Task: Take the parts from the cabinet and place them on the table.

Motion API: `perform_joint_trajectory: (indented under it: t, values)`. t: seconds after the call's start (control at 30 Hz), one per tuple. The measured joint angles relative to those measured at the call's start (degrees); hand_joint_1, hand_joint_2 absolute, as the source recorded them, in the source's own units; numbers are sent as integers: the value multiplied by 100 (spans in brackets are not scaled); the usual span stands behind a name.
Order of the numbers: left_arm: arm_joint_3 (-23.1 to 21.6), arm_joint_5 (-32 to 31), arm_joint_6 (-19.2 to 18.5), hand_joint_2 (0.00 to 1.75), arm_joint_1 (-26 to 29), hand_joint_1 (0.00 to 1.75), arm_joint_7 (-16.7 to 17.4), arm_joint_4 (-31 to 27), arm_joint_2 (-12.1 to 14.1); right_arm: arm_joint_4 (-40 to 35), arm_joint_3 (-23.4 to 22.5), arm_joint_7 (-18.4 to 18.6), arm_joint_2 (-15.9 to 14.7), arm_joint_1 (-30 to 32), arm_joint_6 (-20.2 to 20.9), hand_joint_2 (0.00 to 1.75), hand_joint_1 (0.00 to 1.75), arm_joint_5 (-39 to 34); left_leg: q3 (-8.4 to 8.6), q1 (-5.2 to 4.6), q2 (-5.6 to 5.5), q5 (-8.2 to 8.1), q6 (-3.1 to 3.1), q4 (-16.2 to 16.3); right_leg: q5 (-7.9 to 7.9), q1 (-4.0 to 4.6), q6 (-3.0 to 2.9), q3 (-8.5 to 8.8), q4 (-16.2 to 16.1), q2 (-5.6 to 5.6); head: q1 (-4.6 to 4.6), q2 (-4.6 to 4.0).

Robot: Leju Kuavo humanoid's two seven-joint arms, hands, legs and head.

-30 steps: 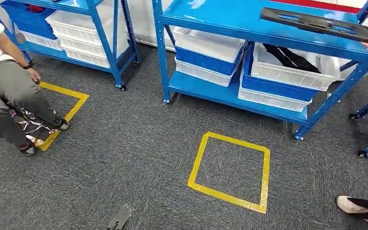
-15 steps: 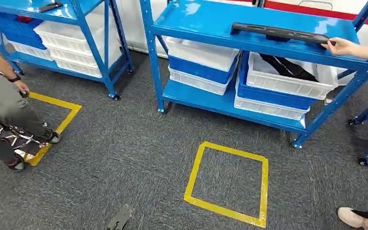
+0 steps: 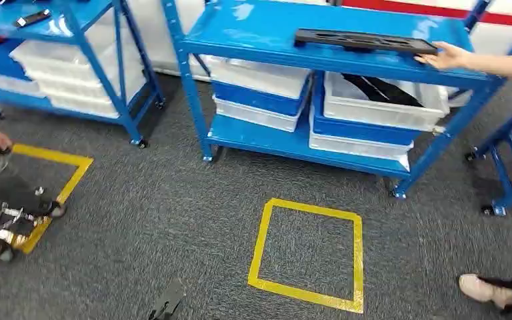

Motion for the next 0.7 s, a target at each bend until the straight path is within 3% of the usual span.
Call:
perform_joint_trajectory:
  t: [0.03, 0.07, 0.1, 0.13, 0.2, 0.23, 0.27, 0.33, 0.37, 0.4, 0.43, 0.47, 0.5, 0.53, 0.7]
  values:
    - [4, -2, 0, 0, -10, 0, 0, -2, 4, 0, -4, -4, 9, 5, 4, 175, 0, 0, 14, 18, 69, -13, -6, 5, 11, -15, -29, -7, -3, 74, 13, 0]
    - [7, -2, 0, 0, -22, 0, -2, -2, -2, 0, -11, -7, 19, 3, 7, 175, 0, 0, 7, 51, -45, -90, -64, 57, 30, -38, -74, 58, -19, 146, 9, 0]
    - [7, -2, 0, 0, -23, 0, -2, -2, -2, 0, -17, -9, 24, -9, 7, 175, 0, 4, -58, 92, -296, -246, -92, 252, 37, -40, -110, 65, -17, 207, -2, 0]
    - [7, -2, 2, 0, -18, 0, -2, -2, -4, 0, -20, -18, 26, -19, -9, 175, 0, 13, -218, 93, -407, -454, -110, 617, 29, -40, -152, 67, -17, 270, -9, 0]
    - [9, -2, 2, 0, -1, 0, -2, 0, -4, 0, -26, -66, 33, -7, -22, 175, 0, 24, -687, 90, -461, -809, -128, 1537, 24, -25, -160, 68, -17, 386, -15, 0]
    - [11, -2, 2, 0, 0, 0, -4, 0, -7, 0, -44, -77, 35, 0, -13, 175, 0, 24, -851, 83, -468, -820, -106, 1793, 22, -5, -164, 78, -16, 458, -17, 0]
    - [13, -11, 2, 0, 0, 0, -7, 0, -7, 0, -57, -76, 35, 4, -11, 175, 0, 22, -877, 74, -479, -678, -60, 1748, 10, 16, -182, 96, -16, 507, -15, 0]
    - [28, -39, 2, 0, -5, 0, -11, 0, -2, 0, -96, -53, 37, 7, -20, 175, 0, 46, -591, 19, -514, -143, 95, 999, -20, 75, -224, 159, -17, 602, -19, 0]
    - [46, -46, 2, 0, -9, 0, -11, -2, 0, 0, -105, -46, 41, 7, -20, 175, 0, 46, -379, -27, -599, 130, 203, 499, -42, 81, -255, 190, -18, 632, -15, 0]
    - [57, -55, 0, 0, -14, 0, -11, 0, 32, 6, -111, -31, 104, 27, -20, 175, 0, 46, -254, -81, -707, 162, 358, 242, -61, 45, -282, 176, -22, 634, 4, 0]
    - [59, -66, -2, 0, -11, 0, -11, -2, 15, 4, -135, 2, 74, 19, -33, 175, 0, 50, -228, -88, -695, 171, 367, 152, -74, 120, -260, 128, -18, 647, 50, 0]
    - [61, -66, -4, 0, -17, 0, -7, -2, 15, 2, -149, 24, 86, 16, -41, 175, 0, 81, -178, -121, -684, 157, 347, 34, -76, 56, -262, 115, 12, 650, -6, 0]
    - [61, -70, -4, 0, -16, 0, -4, -2, -9, 0, -153, 33, 63, 12, -46, 175, 0, 98, -177, -117, -668, 137, 195, 20, -74, 74, -261, 97, -11, 647, -6, 0]
    - [66, -70, -4, 0, -16, 0, -4, -2, -2, 0, -155, 37, 63, 11, -48, 175, 0, 105, -179, -115, -672, 142, 157, 12, -75, 64, -261, 102, -8, 644, -4, 0]
    - [98, -105, 0, 0, -20, 0, -57, -2, -26, 0, -190, 44, 50, 1, -63, 175, 0, 160, -175, -112, -679, 107, 109, 8, -100, 68, -265, 74, -37, 641, -2, 0]
